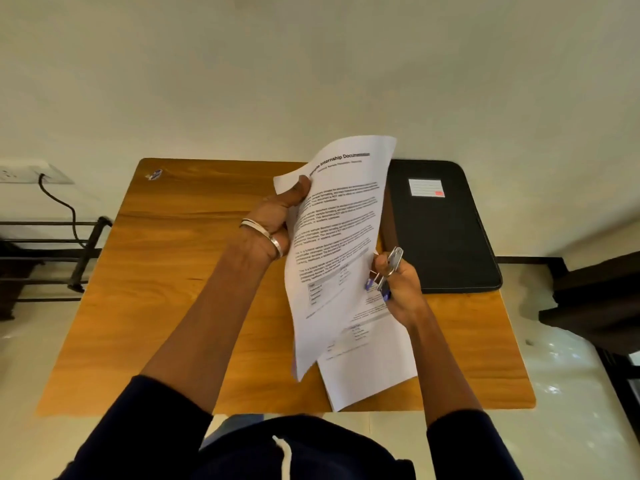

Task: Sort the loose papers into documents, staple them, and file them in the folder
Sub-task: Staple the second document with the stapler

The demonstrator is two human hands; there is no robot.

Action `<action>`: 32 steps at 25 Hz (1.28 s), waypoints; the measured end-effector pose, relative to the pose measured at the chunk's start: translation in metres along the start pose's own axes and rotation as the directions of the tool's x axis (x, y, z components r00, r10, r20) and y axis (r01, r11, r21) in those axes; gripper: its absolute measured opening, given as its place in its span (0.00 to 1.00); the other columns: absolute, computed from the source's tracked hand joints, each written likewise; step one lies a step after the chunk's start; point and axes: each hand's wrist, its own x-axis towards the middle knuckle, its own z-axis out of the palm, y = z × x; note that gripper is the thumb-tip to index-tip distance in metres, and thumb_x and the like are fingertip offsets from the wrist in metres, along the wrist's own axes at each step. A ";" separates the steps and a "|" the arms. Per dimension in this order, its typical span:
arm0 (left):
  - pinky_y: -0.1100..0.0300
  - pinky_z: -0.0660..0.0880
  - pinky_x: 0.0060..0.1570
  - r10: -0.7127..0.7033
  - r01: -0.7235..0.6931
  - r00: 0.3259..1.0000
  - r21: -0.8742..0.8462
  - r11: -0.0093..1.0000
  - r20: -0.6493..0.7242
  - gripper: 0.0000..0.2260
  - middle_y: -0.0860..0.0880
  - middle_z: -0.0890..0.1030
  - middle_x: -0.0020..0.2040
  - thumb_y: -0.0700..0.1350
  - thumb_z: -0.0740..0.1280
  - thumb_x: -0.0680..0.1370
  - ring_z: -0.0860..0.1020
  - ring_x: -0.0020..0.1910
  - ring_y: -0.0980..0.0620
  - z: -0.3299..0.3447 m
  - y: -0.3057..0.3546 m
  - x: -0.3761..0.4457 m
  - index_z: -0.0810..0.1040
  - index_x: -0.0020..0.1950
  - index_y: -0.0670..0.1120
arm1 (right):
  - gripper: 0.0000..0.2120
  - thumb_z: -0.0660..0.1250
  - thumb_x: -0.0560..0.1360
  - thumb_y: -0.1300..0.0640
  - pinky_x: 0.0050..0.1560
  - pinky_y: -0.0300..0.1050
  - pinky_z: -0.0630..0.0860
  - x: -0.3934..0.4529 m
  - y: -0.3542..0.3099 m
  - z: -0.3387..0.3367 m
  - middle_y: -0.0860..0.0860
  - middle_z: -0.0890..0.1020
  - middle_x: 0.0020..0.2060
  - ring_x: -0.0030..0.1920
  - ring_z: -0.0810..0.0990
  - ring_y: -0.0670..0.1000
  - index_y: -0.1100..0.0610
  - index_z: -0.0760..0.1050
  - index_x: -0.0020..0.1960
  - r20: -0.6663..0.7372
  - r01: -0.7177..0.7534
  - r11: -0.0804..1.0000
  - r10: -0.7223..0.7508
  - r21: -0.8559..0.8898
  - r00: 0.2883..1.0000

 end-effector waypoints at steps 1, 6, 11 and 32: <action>0.52 0.81 0.38 -0.039 0.040 0.999 -0.032 0.999 0.012 0.12 0.44 0.83 0.41 0.49 0.66 0.75 0.82 0.38 0.46 0.007 -0.006 0.003 0.80 0.49 0.41 | 0.09 0.68 0.74 0.53 0.34 0.44 0.80 0.003 -0.003 -0.003 0.52 0.83 0.34 0.33 0.83 0.51 0.60 0.75 0.44 0.019 -0.035 0.999 0.034 0.028 0.999; 0.51 0.80 0.40 -0.066 0.062 0.996 -0.073 0.995 -0.054 0.13 0.44 0.83 0.42 0.52 0.66 0.75 0.81 0.39 0.46 0.010 -0.024 0.018 0.81 0.47 0.42 | 0.25 0.77 0.66 0.50 0.56 0.60 0.78 0.011 -0.008 -0.025 0.58 0.82 0.52 0.53 0.81 0.59 0.66 0.74 0.52 0.030 -0.082 0.993 0.085 -0.085 0.996; 0.44 0.77 0.51 -0.032 0.117 0.904 0.175 0.977 -0.427 0.09 0.42 0.81 0.51 0.46 0.70 0.74 0.80 0.46 0.42 -0.051 -0.051 0.039 0.77 0.49 0.42 | 0.18 0.74 0.71 0.56 0.46 0.52 0.82 0.017 0.007 -0.074 0.57 0.83 0.49 0.46 0.84 0.56 0.64 0.74 0.54 -0.204 -0.222 0.876 0.145 -0.429 0.968; 0.51 0.75 0.45 0.110 0.133 0.825 0.379 0.916 -0.555 0.10 0.44 0.81 0.51 0.40 0.65 0.77 0.79 0.46 0.42 -0.080 -0.161 0.034 0.78 0.57 0.40 | 0.19 0.71 0.73 0.60 0.59 0.58 0.77 0.027 0.051 -0.039 0.56 0.79 0.57 0.56 0.80 0.59 0.59 0.72 0.62 -0.407 -0.231 0.719 -0.079 -0.656 0.910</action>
